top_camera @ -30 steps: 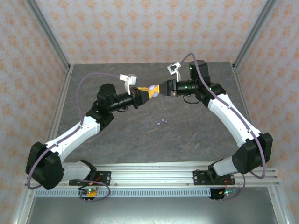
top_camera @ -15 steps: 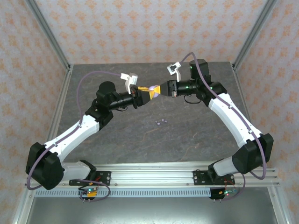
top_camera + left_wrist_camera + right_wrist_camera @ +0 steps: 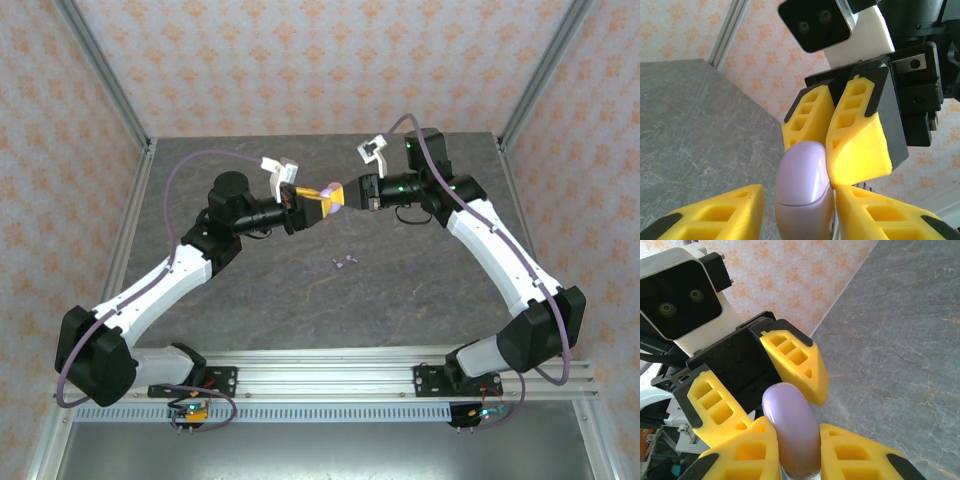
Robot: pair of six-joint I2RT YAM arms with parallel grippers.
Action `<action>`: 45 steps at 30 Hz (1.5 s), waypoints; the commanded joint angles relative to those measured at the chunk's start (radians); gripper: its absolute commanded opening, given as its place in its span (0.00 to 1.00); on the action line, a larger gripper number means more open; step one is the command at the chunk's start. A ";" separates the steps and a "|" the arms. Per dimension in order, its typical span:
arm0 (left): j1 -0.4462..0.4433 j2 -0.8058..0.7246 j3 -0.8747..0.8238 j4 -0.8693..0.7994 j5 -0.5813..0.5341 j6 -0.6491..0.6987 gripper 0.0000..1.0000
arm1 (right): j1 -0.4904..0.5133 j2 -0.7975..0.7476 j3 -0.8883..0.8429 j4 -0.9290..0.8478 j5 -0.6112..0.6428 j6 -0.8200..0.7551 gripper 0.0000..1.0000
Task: Insert wireless bluetooth earbuds into charging case
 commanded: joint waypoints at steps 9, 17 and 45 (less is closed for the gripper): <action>-0.004 0.017 0.039 -0.050 0.040 0.037 0.15 | 0.025 -0.003 0.053 0.002 -0.015 -0.026 0.27; 0.020 -0.002 0.012 -0.010 0.016 -0.002 0.16 | 0.025 -0.016 0.023 0.062 -0.012 0.000 0.37; 0.021 0.008 0.045 -0.099 0.115 0.039 0.34 | 0.024 0.047 0.147 -0.103 -0.012 -0.097 0.20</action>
